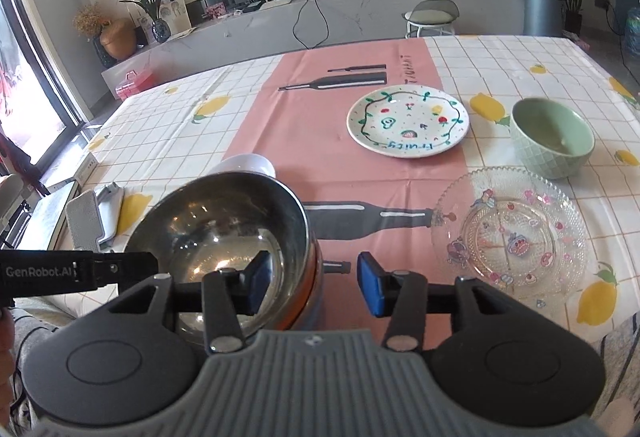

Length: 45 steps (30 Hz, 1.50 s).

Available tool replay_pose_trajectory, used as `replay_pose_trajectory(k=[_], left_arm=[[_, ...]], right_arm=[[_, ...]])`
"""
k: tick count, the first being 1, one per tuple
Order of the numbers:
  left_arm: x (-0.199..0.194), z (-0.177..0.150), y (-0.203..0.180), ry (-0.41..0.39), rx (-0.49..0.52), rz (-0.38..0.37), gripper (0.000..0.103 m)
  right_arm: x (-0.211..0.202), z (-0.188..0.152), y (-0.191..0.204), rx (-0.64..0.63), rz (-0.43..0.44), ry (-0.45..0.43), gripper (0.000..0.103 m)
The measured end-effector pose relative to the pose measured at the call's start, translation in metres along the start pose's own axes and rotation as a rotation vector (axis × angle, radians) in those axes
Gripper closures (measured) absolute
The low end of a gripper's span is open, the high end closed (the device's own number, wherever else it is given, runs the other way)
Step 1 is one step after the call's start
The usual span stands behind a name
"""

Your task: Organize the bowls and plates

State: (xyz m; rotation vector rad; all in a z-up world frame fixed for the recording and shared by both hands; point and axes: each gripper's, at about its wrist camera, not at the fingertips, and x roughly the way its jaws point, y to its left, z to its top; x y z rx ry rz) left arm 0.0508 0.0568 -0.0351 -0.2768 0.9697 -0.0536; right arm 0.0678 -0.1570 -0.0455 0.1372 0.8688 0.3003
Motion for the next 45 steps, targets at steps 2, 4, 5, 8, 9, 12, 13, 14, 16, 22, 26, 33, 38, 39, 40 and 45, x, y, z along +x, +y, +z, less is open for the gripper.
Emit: replay_pose_trajectory(k=[2, 4, 5, 8, 9, 12, 13, 14, 16, 22, 26, 33, 38, 39, 40, 45], left_arm=[[0.004, -0.001, 0.004, 0.008, -0.010, -0.004, 0.059], [0.006, -0.002, 0.007, 0.005, -0.016, 0.009, 0.046], [0.007, -0.003, 0.007, 0.002, -0.012, 0.020, 0.044], [0.008, -0.004, 0.008, -0.001, -0.005, 0.019, 0.043], [0.008, -0.004, 0.008, -0.001, -0.006, 0.019, 0.043], [0.008, -0.005, 0.008, -0.012, 0.004, 0.019, 0.043], [0.008, -0.006, 0.008, -0.019, 0.007, 0.018, 0.043], [0.008, -0.008, 0.007, -0.028, 0.009, 0.018, 0.043], [0.008, -0.009, 0.007, -0.039, 0.011, 0.022, 0.043], [0.006, -0.009, -0.003, -0.061, 0.038, 0.085, 0.039], [-0.001, -0.012, -0.010, -0.107, 0.074, 0.118, 0.032], [-0.017, -0.015, -0.025, -0.199, 0.148, 0.126, 0.017], [-0.025, -0.024, -0.041, -0.282, 0.245, 0.171, 0.015], [-0.025, -0.025, -0.044, -0.286, 0.266, 0.175, 0.015], [-0.025, -0.026, -0.047, -0.287, 0.283, 0.180, 0.015], [-0.026, -0.029, -0.052, -0.285, 0.290, 0.170, 0.014]], right_arm=[[0.005, -0.002, -0.003, 0.007, -0.004, 0.014, 0.054], [0.007, -0.002, -0.004, 0.007, -0.001, 0.014, 0.052], [0.008, -0.002, -0.004, 0.005, 0.000, 0.016, 0.052], [0.010, -0.004, -0.003, -0.001, 0.003, 0.018, 0.051], [0.011, -0.004, -0.004, 0.001, 0.003, 0.021, 0.051], [0.014, -0.004, -0.006, 0.015, 0.011, 0.030, 0.051], [0.016, -0.004, -0.008, 0.019, 0.015, 0.031, 0.051], [0.016, -0.004, -0.008, 0.018, 0.018, 0.028, 0.051], [0.015, -0.005, -0.008, 0.006, 0.018, 0.015, 0.051], [0.008, -0.005, -0.002, -0.022, 0.018, -0.001, 0.049], [0.002, -0.005, 0.002, -0.049, 0.007, -0.016, 0.043], [-0.009, -0.004, 0.006, -0.087, -0.013, -0.055, 0.016], [-0.019, -0.002, -0.002, -0.075, -0.033, -0.104, 0.003], [-0.021, -0.002, -0.004, -0.071, -0.039, -0.114, 0.003], [-0.023, -0.002, -0.005, -0.068, -0.042, -0.123, 0.003], [-0.029, 0.000, -0.010, -0.058, -0.049, -0.137, 0.003]])
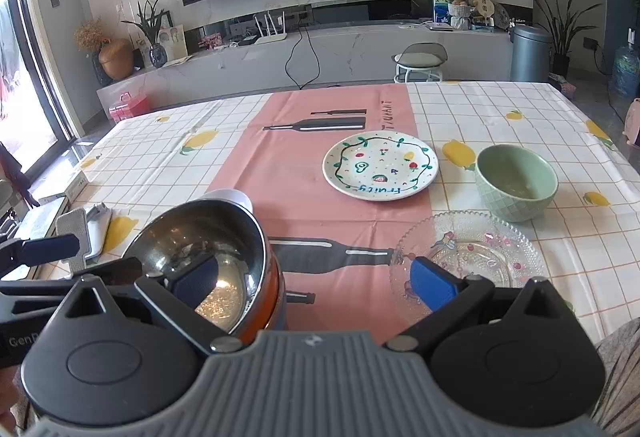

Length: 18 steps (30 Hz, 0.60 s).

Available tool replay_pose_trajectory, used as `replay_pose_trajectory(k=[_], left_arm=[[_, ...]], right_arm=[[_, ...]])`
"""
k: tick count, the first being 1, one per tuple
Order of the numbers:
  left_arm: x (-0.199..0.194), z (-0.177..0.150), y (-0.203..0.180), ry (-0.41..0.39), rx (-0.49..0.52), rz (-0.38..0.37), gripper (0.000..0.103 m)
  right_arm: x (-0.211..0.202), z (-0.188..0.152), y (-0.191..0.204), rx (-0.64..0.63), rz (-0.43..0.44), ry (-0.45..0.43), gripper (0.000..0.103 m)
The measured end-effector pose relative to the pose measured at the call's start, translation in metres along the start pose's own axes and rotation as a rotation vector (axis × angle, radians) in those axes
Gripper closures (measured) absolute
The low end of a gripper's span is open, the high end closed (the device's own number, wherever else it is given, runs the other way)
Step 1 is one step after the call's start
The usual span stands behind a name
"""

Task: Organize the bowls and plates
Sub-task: 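Lower the orange bowl into the blue bowl and open both grippers, then withdraw both grippers and move them to the pale green ceramic bowl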

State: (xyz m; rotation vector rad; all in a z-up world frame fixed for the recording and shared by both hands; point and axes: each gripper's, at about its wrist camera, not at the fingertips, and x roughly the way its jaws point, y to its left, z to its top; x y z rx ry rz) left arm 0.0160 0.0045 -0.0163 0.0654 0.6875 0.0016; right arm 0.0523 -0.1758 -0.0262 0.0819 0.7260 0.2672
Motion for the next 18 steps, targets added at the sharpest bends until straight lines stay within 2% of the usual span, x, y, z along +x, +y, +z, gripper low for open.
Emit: replay_pose_trajectory(k=[4, 9, 13, 18], left_arm=[[-0.005, 0.002, 0.000, 0.004, -0.036, 0.017, 0.015], [-0.012, 0.006, 0.000, -0.002, -0.062, 0.004, 0.015], [-0.015, 0.008, -0.005, 0.004, -0.056, 0.044, 0.015], [-0.018, 0.010, -0.009, 0.000, -0.046, 0.041, 0.014]], right_arm=[[-0.005, 0.003, -0.005, 0.014, 0.006, -0.013, 0.003], [-0.008, 0.005, -0.013, 0.031, -0.007, -0.019, 0.003], [-0.012, 0.007, -0.020, 0.052, -0.019, -0.024, 0.003], [-0.018, 0.010, -0.030, 0.076, -0.032, -0.038, 0.003]])
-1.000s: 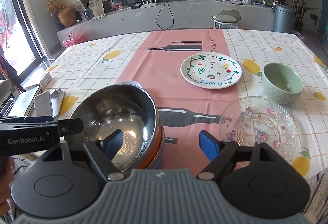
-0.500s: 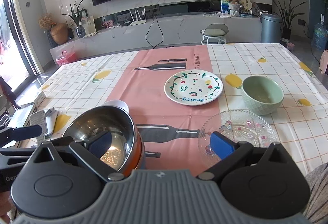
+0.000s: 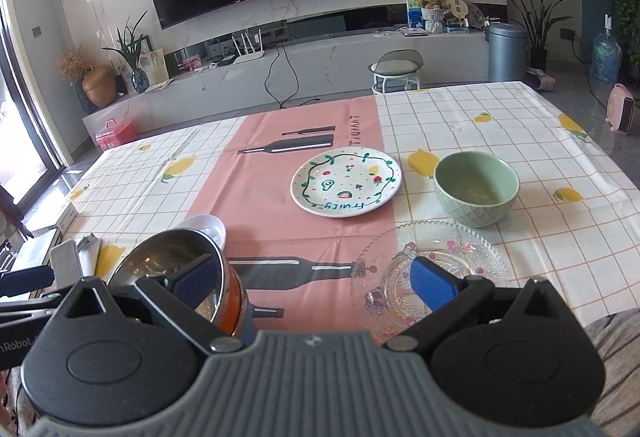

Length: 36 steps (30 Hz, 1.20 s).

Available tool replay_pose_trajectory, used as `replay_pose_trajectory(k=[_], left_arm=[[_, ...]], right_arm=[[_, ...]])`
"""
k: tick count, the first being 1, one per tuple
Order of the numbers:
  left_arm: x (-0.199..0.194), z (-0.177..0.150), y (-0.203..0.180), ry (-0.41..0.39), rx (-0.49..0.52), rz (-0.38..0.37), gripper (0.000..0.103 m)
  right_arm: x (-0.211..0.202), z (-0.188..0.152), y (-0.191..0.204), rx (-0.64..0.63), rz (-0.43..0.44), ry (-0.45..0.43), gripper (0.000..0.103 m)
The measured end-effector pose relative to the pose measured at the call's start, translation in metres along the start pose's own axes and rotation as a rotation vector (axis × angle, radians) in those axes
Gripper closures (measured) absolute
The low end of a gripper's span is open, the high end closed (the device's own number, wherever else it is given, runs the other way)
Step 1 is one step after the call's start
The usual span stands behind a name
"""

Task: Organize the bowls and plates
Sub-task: 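Withdraw both grippers and move them to the pale green ceramic bowl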

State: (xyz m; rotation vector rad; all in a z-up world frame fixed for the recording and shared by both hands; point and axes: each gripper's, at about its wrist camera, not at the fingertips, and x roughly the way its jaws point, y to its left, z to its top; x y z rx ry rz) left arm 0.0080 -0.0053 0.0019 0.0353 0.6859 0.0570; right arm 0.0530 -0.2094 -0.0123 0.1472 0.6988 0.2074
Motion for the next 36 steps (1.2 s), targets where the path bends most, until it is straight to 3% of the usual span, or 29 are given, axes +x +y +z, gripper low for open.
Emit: replay_pose_trajectory(k=[9, 17, 21, 26, 30, 36], left_arm=[[-0.008, 0.009, -0.007, -0.006, 0.023, -0.033, 0.014], [-0.010, 0.029, -0.020, 0.008, 0.056, -0.069, 0.014], [-0.010, 0.043, -0.025, 0.008, 0.073, -0.056, 0.014], [-0.005, 0.061, -0.039, 0.023, 0.183, -0.015, 0.014], [-0.003, 0.074, -0.049, -0.025, 0.237, -0.064, 0.014], [0.015, 0.094, -0.068, 0.025, 0.217, -0.120, 0.014]], right_arm=[[-0.015, 0.019, -0.032, 0.036, -0.074, -0.027, 0.003], [-0.030, 0.056, -0.064, 0.058, -0.151, -0.064, 0.003], [-0.033, 0.074, -0.079, 0.082, -0.161, -0.066, 0.003], [-0.018, 0.100, -0.101, 0.107, -0.177, -0.033, 0.003], [-0.011, 0.120, -0.121, 0.180, -0.190, -0.046, 0.003], [0.007, 0.148, -0.146, 0.256, -0.246, -0.069, 0.003]])
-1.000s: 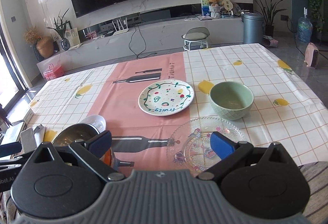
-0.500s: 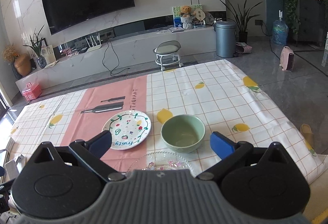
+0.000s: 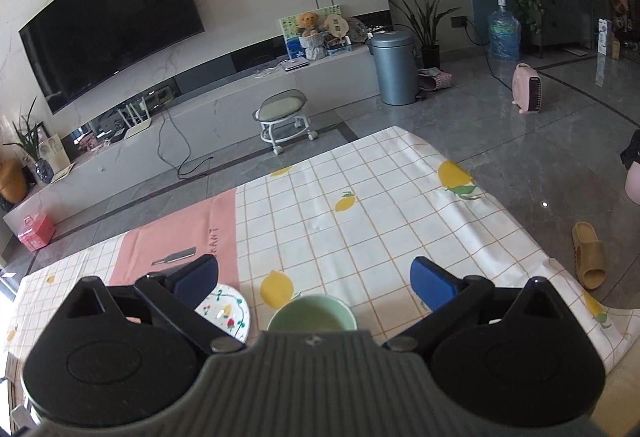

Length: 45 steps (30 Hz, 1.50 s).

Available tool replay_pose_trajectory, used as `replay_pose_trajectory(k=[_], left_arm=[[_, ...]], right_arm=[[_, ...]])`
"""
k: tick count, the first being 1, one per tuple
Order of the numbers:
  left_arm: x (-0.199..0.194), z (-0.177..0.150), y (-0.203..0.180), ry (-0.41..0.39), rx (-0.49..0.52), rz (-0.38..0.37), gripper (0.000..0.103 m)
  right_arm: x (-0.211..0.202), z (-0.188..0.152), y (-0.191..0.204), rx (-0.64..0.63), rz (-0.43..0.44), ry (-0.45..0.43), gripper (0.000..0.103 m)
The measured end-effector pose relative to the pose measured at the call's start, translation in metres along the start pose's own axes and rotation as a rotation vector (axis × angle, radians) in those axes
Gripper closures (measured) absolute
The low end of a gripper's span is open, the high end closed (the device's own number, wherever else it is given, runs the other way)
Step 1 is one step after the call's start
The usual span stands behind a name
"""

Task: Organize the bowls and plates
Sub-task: 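Withdraw both grippers and move them to the pale green ceramic bowl, then close both grippers on the rim of the pale green bowl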

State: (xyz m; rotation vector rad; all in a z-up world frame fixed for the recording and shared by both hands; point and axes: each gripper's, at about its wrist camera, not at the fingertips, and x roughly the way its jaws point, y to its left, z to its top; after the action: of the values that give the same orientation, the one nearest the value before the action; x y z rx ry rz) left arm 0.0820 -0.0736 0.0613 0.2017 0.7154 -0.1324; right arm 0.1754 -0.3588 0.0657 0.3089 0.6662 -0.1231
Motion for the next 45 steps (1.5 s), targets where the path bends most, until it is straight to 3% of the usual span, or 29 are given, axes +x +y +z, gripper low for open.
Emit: replay_pose_trajectory(k=[5, 8, 10, 16, 19, 24, 30, 34, 37, 41, 45], left_arm=[[0.027, 0.016, -0.010, 0.034, -0.025, -0.094, 0.014], [0.049, 0.025, -0.014, 0.071, -0.053, -0.146, 0.014], [0.064, 0.031, -0.019, 0.105, -0.050, -0.151, 0.014], [0.104, 0.049, -0.038, 0.158, -0.053, -0.134, 0.015], [0.125, 0.053, -0.053, 0.199, -0.025, -0.166, 0.015], [0.156, 0.047, -0.077, 0.302, -0.021, -0.209, 0.019], [0.180, 0.043, -0.091, 0.315, -0.076, -0.263, 0.019], [0.205, 0.038, -0.101, 0.383, -0.091, -0.284, 0.016], [0.213, 0.035, -0.103, 0.369, -0.119, -0.313, 0.015], [0.222, 0.035, -0.110, 0.371, -0.096, -0.308, 0.018], [0.228, 0.031, -0.111, 0.382, -0.118, -0.320, 0.018]], right_arm=[[0.037, -0.015, -0.020, 0.066, -0.024, 0.028, 0.003], [0.052, -0.038, -0.038, 0.122, -0.005, -0.025, 0.003], [0.065, -0.040, -0.046, 0.134, -0.003, 0.029, 0.003], [0.075, -0.037, -0.064, 0.200, 0.041, 0.037, 0.003], [0.089, -0.041, -0.068, 0.212, 0.070, 0.125, 0.004], [0.097, -0.054, -0.069, 0.175, 0.011, 0.161, 0.017], [0.115, -0.056, -0.073, 0.179, 0.033, 0.233, 0.022], [0.133, -0.056, -0.070, 0.171, 0.089, 0.310, 0.025], [0.144, -0.060, -0.067, 0.164, 0.133, 0.372, 0.031], [0.154, -0.066, -0.064, 0.153, 0.114, 0.412, 0.041], [0.159, -0.067, -0.066, 0.164, 0.103, 0.428, 0.044]])
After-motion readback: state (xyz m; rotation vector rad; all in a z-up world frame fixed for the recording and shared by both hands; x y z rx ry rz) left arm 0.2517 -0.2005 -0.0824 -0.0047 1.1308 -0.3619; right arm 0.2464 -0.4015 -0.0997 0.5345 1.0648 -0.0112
